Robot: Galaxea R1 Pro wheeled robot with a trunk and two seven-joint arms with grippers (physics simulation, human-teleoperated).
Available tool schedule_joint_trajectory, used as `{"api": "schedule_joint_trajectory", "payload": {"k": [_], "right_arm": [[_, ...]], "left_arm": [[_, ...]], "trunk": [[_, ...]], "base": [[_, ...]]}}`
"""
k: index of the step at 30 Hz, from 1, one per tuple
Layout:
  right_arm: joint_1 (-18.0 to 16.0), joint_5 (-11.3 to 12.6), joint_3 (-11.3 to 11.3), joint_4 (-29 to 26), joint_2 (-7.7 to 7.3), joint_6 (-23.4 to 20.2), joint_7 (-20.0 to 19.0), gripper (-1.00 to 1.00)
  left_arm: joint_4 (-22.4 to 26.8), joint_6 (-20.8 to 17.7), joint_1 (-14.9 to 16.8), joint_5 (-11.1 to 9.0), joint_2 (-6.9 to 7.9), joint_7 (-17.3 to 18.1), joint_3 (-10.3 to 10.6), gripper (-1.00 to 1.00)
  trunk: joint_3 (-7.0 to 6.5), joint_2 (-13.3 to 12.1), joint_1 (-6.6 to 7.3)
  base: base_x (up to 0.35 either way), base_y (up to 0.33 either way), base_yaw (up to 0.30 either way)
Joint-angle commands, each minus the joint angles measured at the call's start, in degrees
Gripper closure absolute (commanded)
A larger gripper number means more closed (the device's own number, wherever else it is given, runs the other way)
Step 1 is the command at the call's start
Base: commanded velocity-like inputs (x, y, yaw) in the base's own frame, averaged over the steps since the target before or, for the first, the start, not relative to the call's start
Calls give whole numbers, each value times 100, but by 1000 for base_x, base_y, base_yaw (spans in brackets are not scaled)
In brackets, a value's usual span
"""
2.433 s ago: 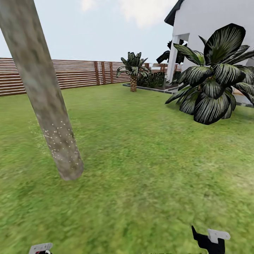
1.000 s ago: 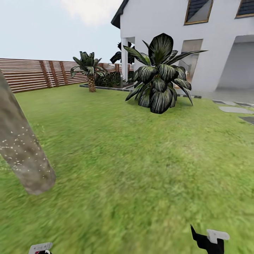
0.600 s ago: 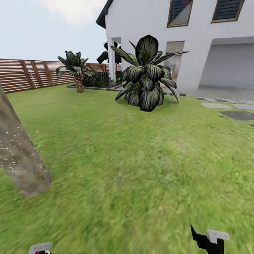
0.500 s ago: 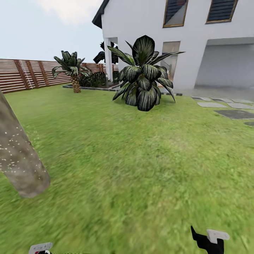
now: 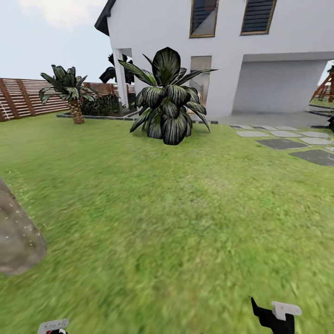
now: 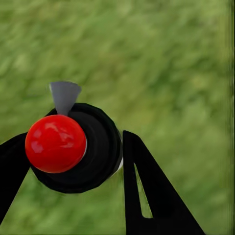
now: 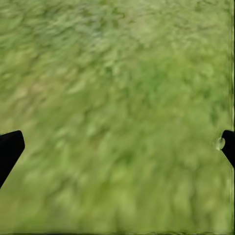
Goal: In the garden, pick up the pesticide atomizer on the floor and spray pesticide onto both trees until each tree trunk is fully covered.
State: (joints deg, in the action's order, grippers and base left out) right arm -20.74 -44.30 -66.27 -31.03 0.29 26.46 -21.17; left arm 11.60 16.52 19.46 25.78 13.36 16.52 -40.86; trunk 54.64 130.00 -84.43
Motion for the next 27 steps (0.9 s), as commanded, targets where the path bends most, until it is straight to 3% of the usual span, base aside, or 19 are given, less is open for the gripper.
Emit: {"api": "schedule_joint_trajectory", "payload": {"k": [1, 27], "right_arm": [[0, 0, 0, 0, -1, 0, 0, -100], [0, 18, -93, -44, -11, 0, 8, -100]], "left_arm": [[1, 0, 2, -3, 0, 2, -1, 100], [1, 0, 0, 6, 3, 1, 0, 100]], "trunk": [[0, 0, 0], [0, 0, 0]], "base": [[0, 0, -267], [0, 0, -283]]}}
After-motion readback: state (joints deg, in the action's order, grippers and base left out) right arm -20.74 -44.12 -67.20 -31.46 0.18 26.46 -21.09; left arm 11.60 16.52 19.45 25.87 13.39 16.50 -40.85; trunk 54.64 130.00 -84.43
